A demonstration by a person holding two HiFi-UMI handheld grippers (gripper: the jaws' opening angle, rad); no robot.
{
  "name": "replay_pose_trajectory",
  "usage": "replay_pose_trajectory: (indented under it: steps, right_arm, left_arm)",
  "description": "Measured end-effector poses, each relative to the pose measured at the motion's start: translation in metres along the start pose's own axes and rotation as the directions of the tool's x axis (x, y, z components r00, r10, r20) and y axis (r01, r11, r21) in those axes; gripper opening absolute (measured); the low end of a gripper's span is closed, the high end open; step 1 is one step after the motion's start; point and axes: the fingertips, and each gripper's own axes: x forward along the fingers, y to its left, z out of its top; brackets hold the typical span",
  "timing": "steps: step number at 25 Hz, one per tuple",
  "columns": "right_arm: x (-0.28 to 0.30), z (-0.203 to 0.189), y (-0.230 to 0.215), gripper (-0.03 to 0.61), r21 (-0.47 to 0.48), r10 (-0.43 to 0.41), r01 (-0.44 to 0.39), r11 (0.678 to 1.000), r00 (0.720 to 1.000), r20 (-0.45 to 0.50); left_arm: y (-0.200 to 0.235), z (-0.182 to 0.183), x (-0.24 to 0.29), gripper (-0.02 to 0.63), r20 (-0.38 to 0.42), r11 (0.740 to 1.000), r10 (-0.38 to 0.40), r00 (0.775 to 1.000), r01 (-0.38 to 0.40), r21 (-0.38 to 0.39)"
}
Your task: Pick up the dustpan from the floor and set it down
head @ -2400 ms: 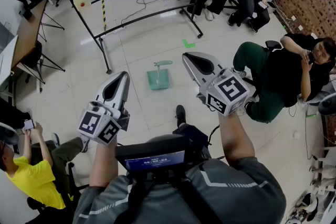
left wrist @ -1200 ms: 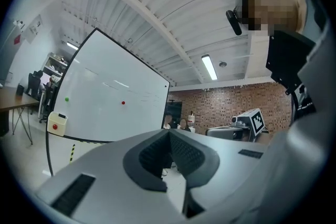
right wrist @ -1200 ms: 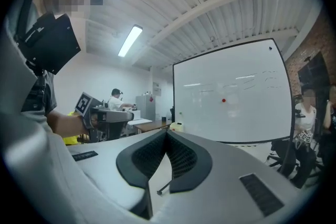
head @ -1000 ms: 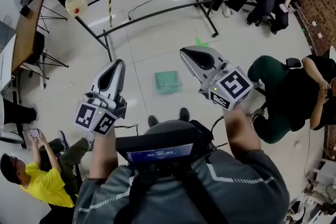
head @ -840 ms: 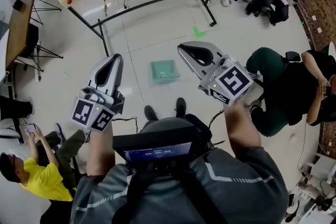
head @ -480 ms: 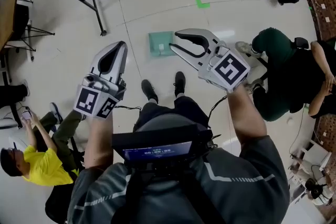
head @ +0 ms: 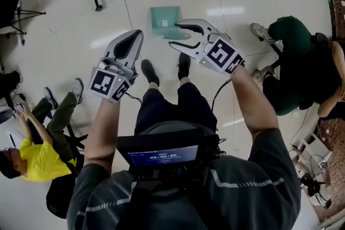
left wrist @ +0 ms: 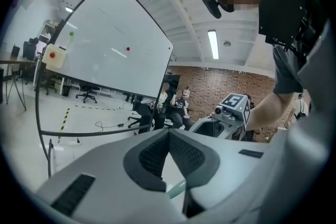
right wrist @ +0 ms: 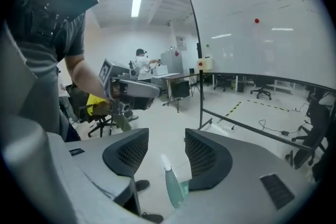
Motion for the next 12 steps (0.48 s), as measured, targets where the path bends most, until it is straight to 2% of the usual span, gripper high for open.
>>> replay_pose_trajectory:
  steps: [3, 6, 9, 12]
  right_arm:
    - [0.030, -0.047, -0.011, 0.262, -0.040, 0.027, -0.029, 0.999, 0.998, -0.052]
    - [0.054, -0.090, -0.018, 0.278, -0.035, 0.056, -0.060, 0.998, 0.993, -0.101]
    - [0.074, -0.133, -0.026, 0.278, -0.048, 0.071, -0.079, 0.996, 0.986, -0.151]
    - [0.089, -0.166, -0.026, 0.278, -0.084, 0.092, -0.110, 0.990, 0.977, -0.195]
  left_arm:
    - [0.019, -0.039, 0.018, 0.034, -0.040, 1.000, -0.011, 0.999, 0.011, 0.014]
    - [0.029, -0.081, 0.029, 0.034, -0.094, 0.999, -0.033, 0.995, 0.035, 0.017]
    - [0.043, -0.119, 0.044, 0.034, -0.124, 1.000, -0.025, 0.992, 0.024, -0.011]
    - [0.048, -0.152, 0.052, 0.034, -0.164, 1.000, -0.019, 0.986, 0.020, 0.001]
